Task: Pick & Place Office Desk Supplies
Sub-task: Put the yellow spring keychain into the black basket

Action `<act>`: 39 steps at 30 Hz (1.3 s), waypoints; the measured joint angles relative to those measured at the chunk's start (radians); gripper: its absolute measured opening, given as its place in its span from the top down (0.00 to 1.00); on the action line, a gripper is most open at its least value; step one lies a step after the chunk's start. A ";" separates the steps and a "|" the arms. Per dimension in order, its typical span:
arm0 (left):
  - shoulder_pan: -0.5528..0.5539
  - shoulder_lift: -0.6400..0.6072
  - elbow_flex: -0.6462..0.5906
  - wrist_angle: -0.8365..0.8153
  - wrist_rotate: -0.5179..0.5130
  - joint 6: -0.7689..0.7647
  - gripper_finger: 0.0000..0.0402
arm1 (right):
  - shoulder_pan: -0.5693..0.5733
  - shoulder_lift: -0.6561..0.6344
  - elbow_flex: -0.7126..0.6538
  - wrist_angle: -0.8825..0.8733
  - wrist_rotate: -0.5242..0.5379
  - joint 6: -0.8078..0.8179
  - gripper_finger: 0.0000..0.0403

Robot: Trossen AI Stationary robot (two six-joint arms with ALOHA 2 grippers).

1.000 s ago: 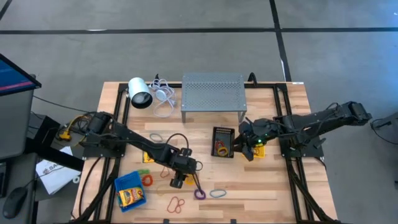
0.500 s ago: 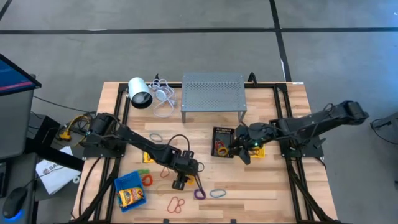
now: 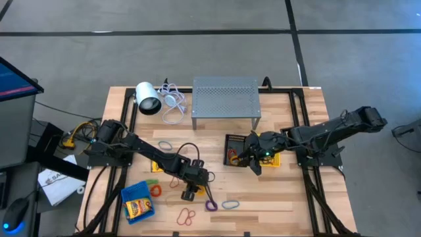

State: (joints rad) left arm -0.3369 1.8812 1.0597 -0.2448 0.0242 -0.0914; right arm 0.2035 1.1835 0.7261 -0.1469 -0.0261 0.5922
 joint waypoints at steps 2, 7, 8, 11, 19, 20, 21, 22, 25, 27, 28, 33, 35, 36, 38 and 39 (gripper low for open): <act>0.002 0.000 -0.007 0.013 0.000 -0.002 0.67 | 0.000 0.000 0.000 0.012 -0.003 0.000 0.60; 0.004 0.000 -0.031 0.044 -0.014 -0.004 0.73 | 0.000 0.000 0.000 0.014 -0.003 0.003 0.60; 0.004 0.000 -0.036 0.053 -0.017 -0.004 0.75 | 0.000 0.000 0.000 0.014 -0.003 0.003 0.60; 0.004 -0.001 -0.047 0.069 -0.021 -0.004 0.83 | 0.000 0.000 0.000 0.014 -0.003 0.003 0.60; 0.004 -0.006 -0.048 0.070 -0.021 -0.003 0.96 | 0.000 -0.001 0.000 0.023 -0.003 0.002 0.60; 0.004 -0.009 -0.048 0.068 -0.020 -0.003 0.95 | 0.000 -0.001 0.000 0.034 -0.003 0.002 0.60; 0.004 -0.018 -0.049 0.057 -0.018 -0.003 0.95 | 0.000 -0.001 0.000 0.048 -0.003 0.002 0.60; 0.004 -0.029 -0.051 0.049 -0.018 -0.003 0.95 | 0.000 -0.001 0.000 0.065 -0.003 0.002 0.60; 0.003 -0.095 -0.051 0.040 -0.046 -0.003 0.98 | 0.005 -0.001 0.000 0.118 -0.003 0.002 0.60; 0.006 -0.161 -0.050 0.039 -0.102 -0.003 0.98 | 0.006 -0.001 0.000 0.156 -0.003 0.003 0.60; 0.011 -0.195 -0.050 0.039 -0.123 -0.003 0.98 | 0.006 -0.001 0.000 0.175 -0.003 0.007 0.60; 0.055 -0.342 -0.048 0.069 -0.221 0.004 0.99 | 0.006 0.032 -0.001 0.295 0.024 0.010 0.60; 0.075 -0.371 -0.048 0.091 -0.261 0.008 0.99 | 0.005 0.068 0.001 0.361 0.027 -0.001 0.60; 0.084 -0.382 -0.048 0.096 -0.273 0.015 0.99 | 0.005 0.087 -0.001 0.387 0.027 -0.005 0.60; 0.101 -0.398 -0.048 0.113 -0.287 0.040 0.99 | 0.005 0.137 0.000 0.464 0.030 0.000 0.60; 0.109 -0.403 -0.048 0.113 -0.291 0.050 0.99 | 0.003 0.157 0.000 0.484 0.032 0.009 0.60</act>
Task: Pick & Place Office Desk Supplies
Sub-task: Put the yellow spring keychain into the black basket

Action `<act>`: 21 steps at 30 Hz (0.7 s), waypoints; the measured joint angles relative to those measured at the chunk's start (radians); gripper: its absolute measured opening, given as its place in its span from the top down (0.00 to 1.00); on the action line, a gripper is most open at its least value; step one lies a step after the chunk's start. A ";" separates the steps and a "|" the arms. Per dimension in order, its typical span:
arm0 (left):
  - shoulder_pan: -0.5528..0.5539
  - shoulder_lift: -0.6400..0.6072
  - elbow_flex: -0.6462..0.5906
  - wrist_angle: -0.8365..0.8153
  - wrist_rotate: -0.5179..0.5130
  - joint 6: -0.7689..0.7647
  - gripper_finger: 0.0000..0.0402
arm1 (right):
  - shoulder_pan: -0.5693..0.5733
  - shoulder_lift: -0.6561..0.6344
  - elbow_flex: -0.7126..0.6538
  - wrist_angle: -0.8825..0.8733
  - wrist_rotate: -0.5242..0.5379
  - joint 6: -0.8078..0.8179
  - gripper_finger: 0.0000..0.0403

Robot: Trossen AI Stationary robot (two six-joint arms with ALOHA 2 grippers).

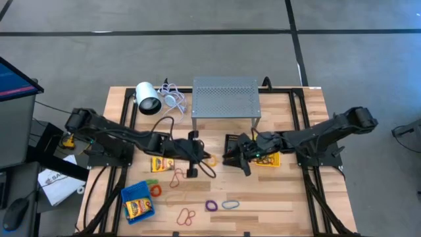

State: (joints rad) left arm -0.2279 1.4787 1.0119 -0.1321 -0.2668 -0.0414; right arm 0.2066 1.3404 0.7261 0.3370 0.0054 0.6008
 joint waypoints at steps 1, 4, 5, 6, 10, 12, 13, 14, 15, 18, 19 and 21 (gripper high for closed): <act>0.008 -0.001 0.000 0.000 -0.001 0.007 0.99 | -0.001 0.019 0.000 0.016 0.000 0.005 0.60; 0.022 0.001 0.000 0.006 -0.002 0.011 0.99 | -0.007 0.077 0.000 0.057 -0.001 0.020 0.60; 0.024 0.001 0.000 0.016 -0.003 0.015 0.99 | -0.007 0.093 -0.001 0.069 -0.001 0.020 0.60; 0.027 0.006 0.000 0.024 -0.005 0.022 0.99 | -0.008 0.107 -0.001 0.094 -0.001 0.021 0.60; 0.028 0.014 -0.001 0.036 -0.004 0.037 0.99 | -0.021 0.143 0.000 0.151 -0.005 0.030 0.59; 0.027 0.014 0.000 0.038 -0.004 0.037 0.99 | -0.028 0.152 -0.001 0.154 -0.005 0.047 0.58; 0.027 0.016 0.000 0.038 -0.004 0.037 0.99 | -0.031 0.154 0.000 0.157 -0.005 0.053 0.58; 0.027 0.017 0.000 0.038 -0.004 0.038 0.99 | -0.034 0.154 0.000 0.156 -0.005 0.054 0.58; 0.027 0.017 0.000 0.040 -0.004 0.042 0.99 | -0.037 0.154 0.000 0.156 -0.005 0.054 0.58; 0.027 0.017 0.000 0.044 -0.003 0.043 0.99 | -0.047 0.152 0.000 0.158 -0.005 0.054 0.61; 0.027 0.017 0.000 0.043 -0.003 0.044 0.99 | -0.048 0.150 0.000 0.158 -0.005 0.054 0.63; 0.027 0.017 0.000 0.048 -0.003 0.045 0.99 | -0.049 0.149 0.000 0.157 -0.005 0.054 0.68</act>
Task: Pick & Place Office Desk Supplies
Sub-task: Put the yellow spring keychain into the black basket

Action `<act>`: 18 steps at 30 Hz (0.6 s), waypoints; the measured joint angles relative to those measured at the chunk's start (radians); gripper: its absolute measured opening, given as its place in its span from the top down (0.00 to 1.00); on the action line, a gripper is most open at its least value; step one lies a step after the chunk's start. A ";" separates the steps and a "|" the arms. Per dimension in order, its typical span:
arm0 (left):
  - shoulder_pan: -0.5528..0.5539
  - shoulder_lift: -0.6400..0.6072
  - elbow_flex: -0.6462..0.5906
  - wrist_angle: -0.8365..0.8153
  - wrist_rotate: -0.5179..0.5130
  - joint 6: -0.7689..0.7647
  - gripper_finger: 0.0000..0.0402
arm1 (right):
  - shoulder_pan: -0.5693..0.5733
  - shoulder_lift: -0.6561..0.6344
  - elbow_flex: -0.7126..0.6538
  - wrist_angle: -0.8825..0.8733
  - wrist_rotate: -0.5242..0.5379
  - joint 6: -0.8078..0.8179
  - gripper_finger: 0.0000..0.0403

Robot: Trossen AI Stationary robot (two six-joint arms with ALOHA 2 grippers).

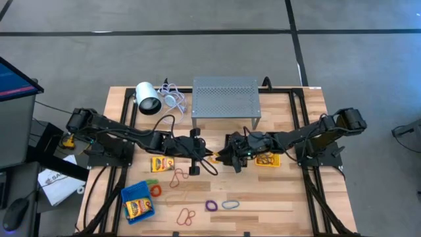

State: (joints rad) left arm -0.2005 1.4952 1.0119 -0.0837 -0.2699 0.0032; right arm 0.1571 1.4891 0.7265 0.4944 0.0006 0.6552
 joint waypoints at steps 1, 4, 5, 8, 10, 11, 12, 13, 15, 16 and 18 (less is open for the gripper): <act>0.000 0.000 0.000 0.000 0.000 0.000 0.99 | -0.003 0.000 0.000 -0.005 0.000 0.000 0.71; 0.000 0.000 0.000 -0.001 0.003 0.000 0.99 | -0.003 0.000 0.000 -0.014 0.000 -0.027 0.86; 0.000 0.000 0.000 -0.001 0.004 0.000 0.99 | -0.003 0.000 0.000 -0.014 0.000 -0.041 0.91; 0.000 0.000 0.000 -0.002 0.003 0.000 0.99 | -0.003 0.000 0.000 -0.015 0.000 -0.071 0.96; 0.000 0.000 0.000 0.000 0.003 0.000 0.99 | -0.002 0.000 0.000 -0.015 0.000 -0.057 0.95; 0.000 0.000 0.000 0.002 0.003 0.000 0.99 | -0.002 0.000 0.000 -0.017 0.000 -0.056 0.96; 0.000 0.000 0.000 0.005 0.003 0.000 0.98 | -0.002 0.000 0.000 -0.019 -0.003 -0.059 0.97; 0.000 0.000 0.000 0.011 0.003 0.000 0.97 | -0.002 0.000 0.000 -0.020 -0.008 -0.066 0.98; 0.000 0.000 0.000 0.023 0.003 0.000 0.95 | -0.002 0.000 0.000 -0.020 -0.009 -0.068 0.98; 0.000 0.000 0.000 0.026 0.002 0.000 0.94 | -0.002 0.000 0.000 -0.020 -0.009 -0.068 0.99; 0.000 0.000 0.000 0.031 0.002 0.000 0.91 | -0.002 0.000 0.000 -0.020 -0.011 -0.072 0.99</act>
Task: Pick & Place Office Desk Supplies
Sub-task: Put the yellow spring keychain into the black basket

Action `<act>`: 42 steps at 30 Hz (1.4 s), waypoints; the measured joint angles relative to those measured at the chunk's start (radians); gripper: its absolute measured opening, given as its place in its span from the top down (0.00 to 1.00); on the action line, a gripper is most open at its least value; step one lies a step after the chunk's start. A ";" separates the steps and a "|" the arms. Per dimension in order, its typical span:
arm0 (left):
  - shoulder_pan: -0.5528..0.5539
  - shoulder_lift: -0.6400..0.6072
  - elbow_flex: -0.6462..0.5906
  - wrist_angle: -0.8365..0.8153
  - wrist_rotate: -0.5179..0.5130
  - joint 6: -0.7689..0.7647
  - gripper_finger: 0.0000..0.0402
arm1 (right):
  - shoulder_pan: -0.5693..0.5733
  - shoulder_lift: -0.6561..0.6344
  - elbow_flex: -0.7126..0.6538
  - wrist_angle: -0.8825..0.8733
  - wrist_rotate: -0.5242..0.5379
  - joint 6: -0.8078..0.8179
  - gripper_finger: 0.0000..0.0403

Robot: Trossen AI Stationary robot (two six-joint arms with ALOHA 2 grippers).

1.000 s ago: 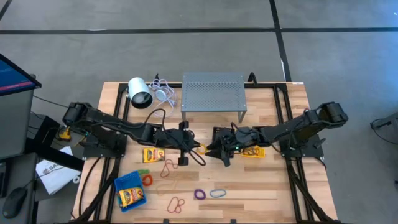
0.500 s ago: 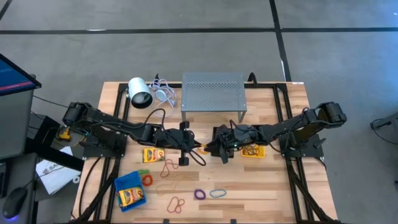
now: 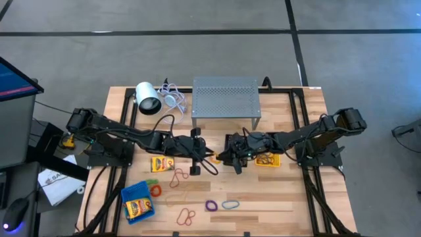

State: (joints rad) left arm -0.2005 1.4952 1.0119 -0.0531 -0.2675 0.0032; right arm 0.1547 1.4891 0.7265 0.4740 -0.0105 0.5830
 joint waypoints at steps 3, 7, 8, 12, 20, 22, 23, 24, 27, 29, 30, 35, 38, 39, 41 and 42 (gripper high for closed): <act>0.000 0.000 0.000 0.011 0.000 0.000 0.86 | 0.000 0.000 0.000 0.000 -0.001 -0.005 0.99; 0.006 0.000 0.000 0.011 -0.001 -0.008 0.81 | -0.001 -0.004 0.000 -0.003 -0.007 -0.007 1.00; 0.006 0.000 0.000 0.011 -0.002 -0.010 0.80 | -0.002 -0.011 0.000 -0.008 -0.008 -0.008 1.00; 0.017 -0.012 0.000 0.011 -0.003 -0.034 0.75 | -0.017 -0.064 0.000 -0.030 -0.012 -0.019 1.00; 0.026 -0.088 0.000 0.004 0.015 -0.068 0.59 | -0.054 -0.182 0.000 -0.227 0.008 -0.046 1.00; 0.026 -0.112 0.000 -0.027 0.039 -0.095 0.55 | -0.064 -0.199 0.000 -0.307 0.012 -0.054 1.00; 0.026 -0.120 0.001 -0.044 0.049 -0.107 0.54 | -0.069 -0.204 0.000 -0.342 0.014 -0.055 1.00; 0.025 -0.124 0.001 -0.064 0.051 -0.116 0.52 | -0.075 -0.209 0.000 -0.388 0.015 -0.053 1.00; 0.022 -0.133 0.001 -0.124 0.060 -0.144 0.50 | -0.095 -0.214 0.000 -0.512 0.015 -0.053 1.00; 0.022 -0.134 0.001 -0.151 0.065 -0.151 0.50 | -0.109 -0.208 0.000 -0.568 0.015 -0.052 1.00; 0.022 -0.134 0.001 -0.165 0.065 -0.160 0.51 | -0.114 -0.206 0.000 -0.589 0.014 -0.053 1.00; 0.023 -0.134 0.001 -0.175 0.065 -0.169 0.53 | -0.139 -0.191 0.000 -0.662 0.012 -0.060 1.00; 0.023 -0.134 0.001 -0.172 0.065 -0.169 0.53 | -0.145 -0.147 0.003 -0.676 0.012 -0.060 1.00; 0.023 -0.134 0.001 -0.172 0.065 -0.169 0.53 | -0.145 -0.132 -0.001 -0.703 0.013 -0.060 1.00; 0.023 -0.133 0.001 -0.172 0.065 -0.169 0.53 | -0.145 -0.075 0.000 -0.681 0.015 -0.059 1.00; 0.023 -0.133 0.000 -0.173 0.065 -0.169 0.53 | -0.145 -0.050 0.000 -0.681 0.014 -0.059 1.00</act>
State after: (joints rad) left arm -0.1780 1.3621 1.0121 -0.2259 -0.2024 -0.1660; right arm 0.0101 1.4392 0.7267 -0.2069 0.0038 0.5237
